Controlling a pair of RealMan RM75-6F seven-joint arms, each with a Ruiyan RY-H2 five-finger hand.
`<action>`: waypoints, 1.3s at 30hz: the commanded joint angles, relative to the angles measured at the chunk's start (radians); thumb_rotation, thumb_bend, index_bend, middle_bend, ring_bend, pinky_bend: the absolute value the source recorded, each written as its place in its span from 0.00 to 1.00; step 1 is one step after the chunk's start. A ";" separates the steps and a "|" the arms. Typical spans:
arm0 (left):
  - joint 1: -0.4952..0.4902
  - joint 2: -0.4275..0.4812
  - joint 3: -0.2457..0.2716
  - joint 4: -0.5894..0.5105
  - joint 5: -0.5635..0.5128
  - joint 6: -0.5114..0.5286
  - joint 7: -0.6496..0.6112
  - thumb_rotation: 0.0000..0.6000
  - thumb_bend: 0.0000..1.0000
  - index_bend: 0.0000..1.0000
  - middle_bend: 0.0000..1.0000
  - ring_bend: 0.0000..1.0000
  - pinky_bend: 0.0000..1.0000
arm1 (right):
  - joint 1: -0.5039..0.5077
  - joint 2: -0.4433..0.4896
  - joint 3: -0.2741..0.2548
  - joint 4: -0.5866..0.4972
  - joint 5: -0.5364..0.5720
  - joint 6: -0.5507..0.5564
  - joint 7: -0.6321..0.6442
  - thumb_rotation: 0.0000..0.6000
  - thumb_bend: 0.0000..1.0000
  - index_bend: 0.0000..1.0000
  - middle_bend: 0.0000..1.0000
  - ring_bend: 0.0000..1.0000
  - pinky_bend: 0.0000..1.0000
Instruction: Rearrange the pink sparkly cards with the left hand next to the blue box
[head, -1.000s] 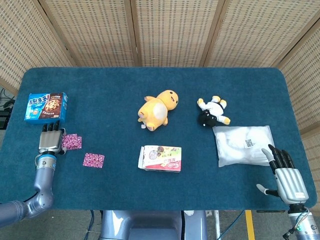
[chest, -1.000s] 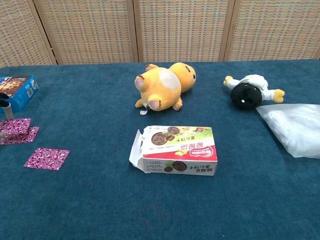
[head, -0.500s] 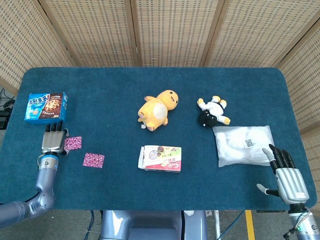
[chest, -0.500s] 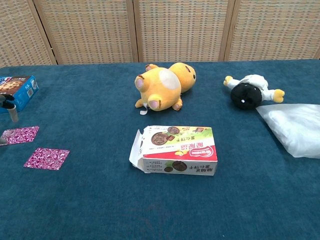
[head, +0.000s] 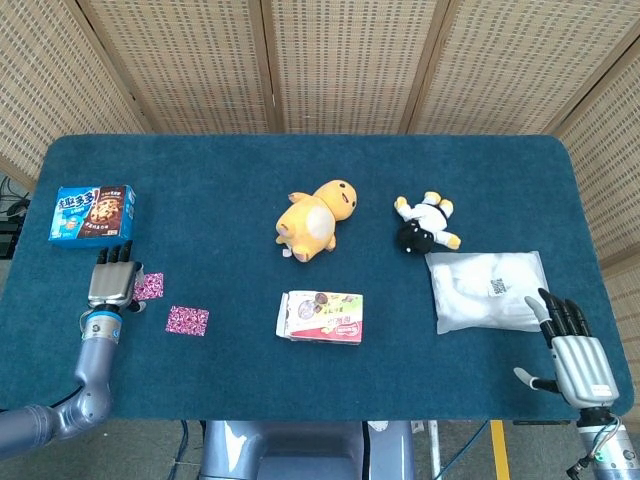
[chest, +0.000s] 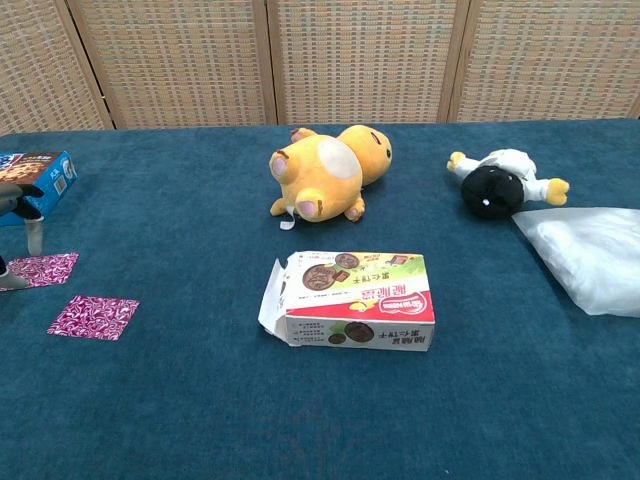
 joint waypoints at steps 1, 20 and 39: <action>0.011 0.015 0.014 -0.067 0.065 0.022 -0.017 1.00 0.17 0.48 0.00 0.00 0.00 | -0.001 0.000 -0.001 0.000 -0.003 0.002 0.000 1.00 0.08 0.00 0.00 0.00 0.00; 0.060 0.029 0.106 -0.201 0.236 0.086 -0.002 1.00 0.13 0.29 0.00 0.00 0.00 | -0.005 0.006 -0.002 -0.002 -0.012 0.014 0.016 1.00 0.08 0.00 0.00 0.00 0.00; 0.053 -0.040 0.113 -0.172 0.222 0.070 0.058 1.00 0.12 0.28 0.00 0.00 0.00 | -0.006 0.008 0.000 -0.001 -0.011 0.016 0.025 1.00 0.08 0.00 0.00 0.00 0.00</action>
